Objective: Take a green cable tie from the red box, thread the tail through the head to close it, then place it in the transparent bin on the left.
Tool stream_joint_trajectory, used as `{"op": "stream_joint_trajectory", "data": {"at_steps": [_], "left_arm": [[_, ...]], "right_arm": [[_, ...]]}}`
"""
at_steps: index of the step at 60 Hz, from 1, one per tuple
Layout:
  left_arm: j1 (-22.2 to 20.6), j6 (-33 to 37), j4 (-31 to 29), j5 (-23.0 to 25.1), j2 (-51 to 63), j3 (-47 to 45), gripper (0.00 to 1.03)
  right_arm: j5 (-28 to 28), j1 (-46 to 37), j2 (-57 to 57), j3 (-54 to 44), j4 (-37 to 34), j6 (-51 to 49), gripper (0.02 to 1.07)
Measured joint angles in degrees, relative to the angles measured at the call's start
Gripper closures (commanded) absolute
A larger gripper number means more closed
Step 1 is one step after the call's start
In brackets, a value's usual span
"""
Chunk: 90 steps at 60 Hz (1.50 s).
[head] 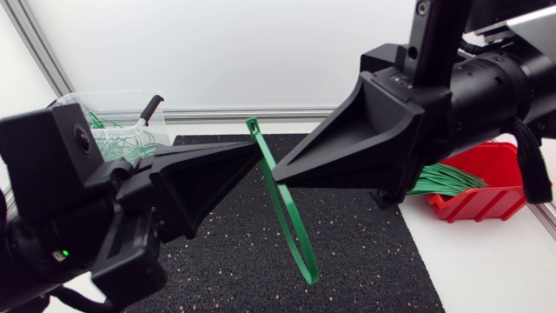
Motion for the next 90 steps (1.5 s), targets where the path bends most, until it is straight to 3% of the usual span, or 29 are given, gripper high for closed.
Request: {"op": "stream_joint_trajectory", "data": {"at_steps": [58, 90], "left_arm": [[-1.55, 0.22, -0.02, -0.46, 0.0, -1.14, 1.0], [-7.87, 11.54, 3.74, -11.19, 0.28, -3.5, 1.0]], "right_arm": [[-0.09, 0.0, 1.18, 0.0, 1.07, 0.0, 1.01], [-0.46, -0.63, 2.69, 0.52, -0.72, 0.0, 1.01]]}}
